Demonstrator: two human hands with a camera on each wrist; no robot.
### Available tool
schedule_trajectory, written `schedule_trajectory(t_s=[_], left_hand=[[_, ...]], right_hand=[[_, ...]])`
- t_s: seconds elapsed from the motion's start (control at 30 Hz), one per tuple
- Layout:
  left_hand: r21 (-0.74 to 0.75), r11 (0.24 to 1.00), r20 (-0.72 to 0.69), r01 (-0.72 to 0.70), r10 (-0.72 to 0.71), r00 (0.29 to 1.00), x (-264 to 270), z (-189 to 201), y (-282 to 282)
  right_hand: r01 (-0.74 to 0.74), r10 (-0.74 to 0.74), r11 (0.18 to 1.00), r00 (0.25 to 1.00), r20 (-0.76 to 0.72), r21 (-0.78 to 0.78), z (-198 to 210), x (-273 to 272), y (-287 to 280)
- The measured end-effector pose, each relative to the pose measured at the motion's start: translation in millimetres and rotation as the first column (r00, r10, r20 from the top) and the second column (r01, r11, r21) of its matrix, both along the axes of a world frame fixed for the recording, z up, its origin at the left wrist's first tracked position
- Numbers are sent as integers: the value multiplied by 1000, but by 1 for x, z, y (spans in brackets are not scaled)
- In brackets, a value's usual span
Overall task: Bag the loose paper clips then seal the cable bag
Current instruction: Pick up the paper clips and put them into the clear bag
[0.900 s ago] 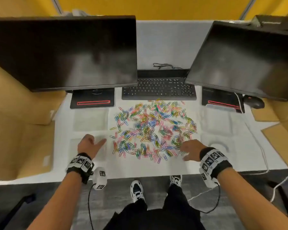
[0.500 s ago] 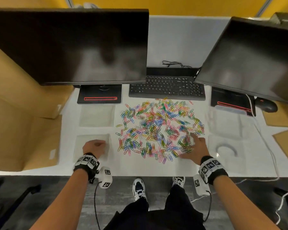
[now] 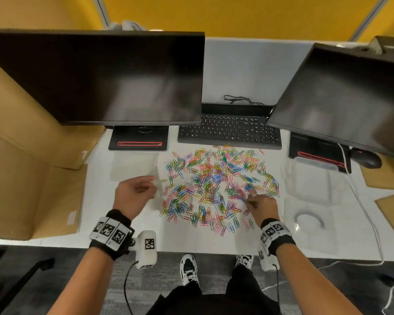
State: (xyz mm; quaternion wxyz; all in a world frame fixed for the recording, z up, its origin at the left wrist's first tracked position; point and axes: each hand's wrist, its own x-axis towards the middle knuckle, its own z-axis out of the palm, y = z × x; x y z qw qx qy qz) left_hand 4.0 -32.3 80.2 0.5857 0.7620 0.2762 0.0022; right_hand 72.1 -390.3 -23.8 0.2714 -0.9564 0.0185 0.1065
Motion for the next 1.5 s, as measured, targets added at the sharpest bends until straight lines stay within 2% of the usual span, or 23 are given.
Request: schedule_trajectory(t_s=[0.07, 0.13, 0.2, 0.23, 0.3, 0.33, 0.37, 0.47, 0.57, 0.67, 0.7, 0.77, 0.83, 0.93, 1.03, 1.2, 1.27, 1.33, 1.37, 1.4, 1.43, 1.47, 1.5], left_hand=[[-27, 998, -33, 64, -65, 997, 14, 1, -25], [-45, 992, -79, 120, -123, 989, 29, -8, -48], [-44, 985, -125, 167, -171, 977, 41, -20, -67], [-40, 981, -146, 189, -193, 970, 48, -25, -76], [-45, 974, -169, 223, -227, 959, 58, -34, -91], [-62, 972, -176, 229, -236, 956, 63, -37, -98], [-85, 969, -181, 230, -242, 953, 67, -39, -105], [-114, 964, -180, 240, -258, 949, 72, -42, -124], [-107, 964, -153, 243, -257, 954, 72, -39, -137], [-85, 971, -131, 222, -231, 964, 75, -35, -142], [-90, 973, -124, 211, -221, 967, 76, -34, -143], [-111, 974, -105, 198, -210, 972, 79, -34, -144], [-114, 974, -93, 197, -207, 974, 81, -34, -144], [-117, 975, -84, 187, -197, 977, 84, -35, -145], [-149, 969, -69, 196, -208, 976, 85, -34, -145], [-149, 962, -47, 228, -237, 970, 84, -33, -145], [-102, 972, -38, 212, -217, 975, 85, -37, -143], [-61, 977, -39, 203, -205, 978, 85, -38, -141], [-64, 978, -41, 198, -201, 979, 85, -39, -141], [-81, 978, -43, 191, -195, 980, 85, -39, -140], [-106, 977, -43, 183, -188, 981, 85, -39, -140], [-126, 977, -45, 172, -179, 983, 84, -39, -139], [-143, 976, -48, 162, -171, 984, 84, -39, -139]], right_hand=[[175, -162, 977, 981, -107, 124, 6, 9, -5], [337, -283, 914, 928, -242, 227, 9, 18, -12], [479, -341, 777, 866, -366, 409, 16, 26, -14], [537, -356, 665, 839, -412, 520, 20, 29, -12], [590, -315, 395, 807, -499, 704, 35, 33, 0], [588, -258, 294, 808, -530, 754, 45, 35, 7], [579, -186, 231, 815, -548, 782, 56, 35, 16], [545, -29, 177, 835, -549, 820, 71, 37, 38], [510, 21, 247, 847, -531, 824, 68, 38, 53], [434, 11, 404, 878, -479, 805, 58, 36, 61], [404, -9, 467, 892, -453, 786, 54, 36, 61], [280, -22, 656, 935, -354, 701, 49, 37, 61], [196, -15, 761, 958, -285, 619, 48, 38, 63], [36, 46, 840, 989, -138, 541, 60, 38, 66], [-169, 226, 858, 972, -61, 485, 64, 38, 68], [-363, 426, 881, 888, -174, 303, 73, 42, 68], [-299, 400, 857, 900, -174, 421, 83, 42, 64], [-92, 242, 784, 956, -166, 613, 89, 44, 50], [-23, 143, 769, 980, -136, 639, 86, 45, 40], [8, 52, 809, 995, -86, 588, 78, 48, 27], [26, -5, 889, 999, -46, 457, 67, 50, 11], [35, -25, 963, 999, -41, 267, 55, 51, -6], [29, -22, 998, 994, -109, 63, 43, 49, -21]])
